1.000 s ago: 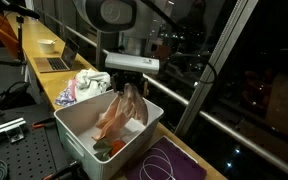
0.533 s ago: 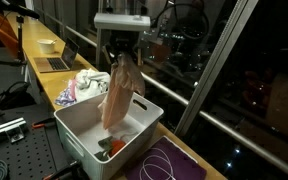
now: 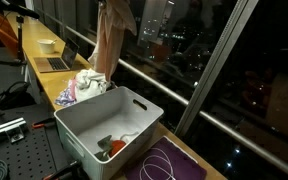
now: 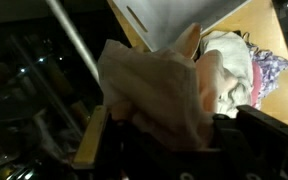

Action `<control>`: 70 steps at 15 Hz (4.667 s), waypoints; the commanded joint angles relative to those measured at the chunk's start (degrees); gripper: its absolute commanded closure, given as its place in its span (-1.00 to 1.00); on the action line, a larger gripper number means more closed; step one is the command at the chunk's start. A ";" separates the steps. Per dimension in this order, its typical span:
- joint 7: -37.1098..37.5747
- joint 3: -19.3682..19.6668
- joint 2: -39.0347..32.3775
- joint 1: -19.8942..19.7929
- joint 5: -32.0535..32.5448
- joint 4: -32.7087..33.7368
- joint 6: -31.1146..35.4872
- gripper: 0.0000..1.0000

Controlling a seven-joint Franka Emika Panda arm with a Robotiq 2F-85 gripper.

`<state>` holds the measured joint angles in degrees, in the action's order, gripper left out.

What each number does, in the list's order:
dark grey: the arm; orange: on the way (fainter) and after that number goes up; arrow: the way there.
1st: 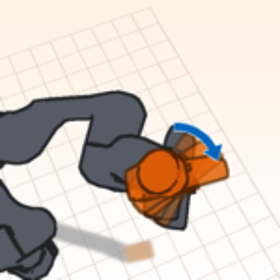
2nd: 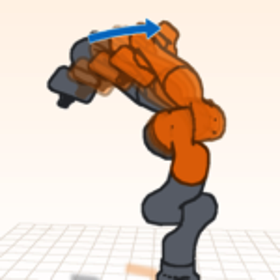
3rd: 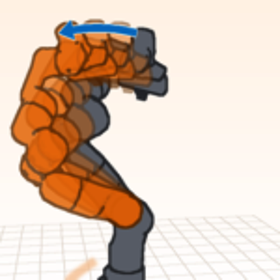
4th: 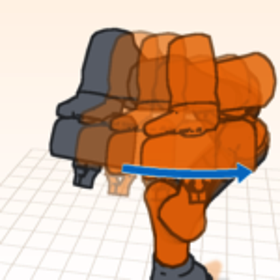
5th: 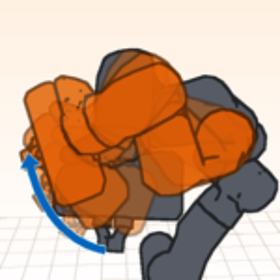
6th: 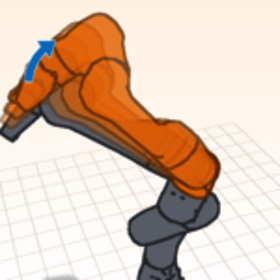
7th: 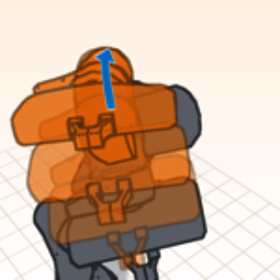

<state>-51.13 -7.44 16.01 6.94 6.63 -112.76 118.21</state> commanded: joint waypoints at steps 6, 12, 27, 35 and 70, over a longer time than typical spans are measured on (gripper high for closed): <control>2.23 -2.88 -7.58 4.23 3.64 7.04 -3.55 1.00; 5.81 -5.57 -16.64 6.51 3.57 4.99 -3.32 1.00; 7.75 -6.81 -20.14 6.73 2.57 4.18 -4.52 -0.10; 3.18 -0.21 -18.31 -1.09 1.74 -0.35 -1.27 -1.00; -13.09 9.81 -38.82 -11.98 12.57 -25.04 51.20 -1.00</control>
<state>-64.72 0.26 -20.98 -4.71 15.66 -139.14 167.43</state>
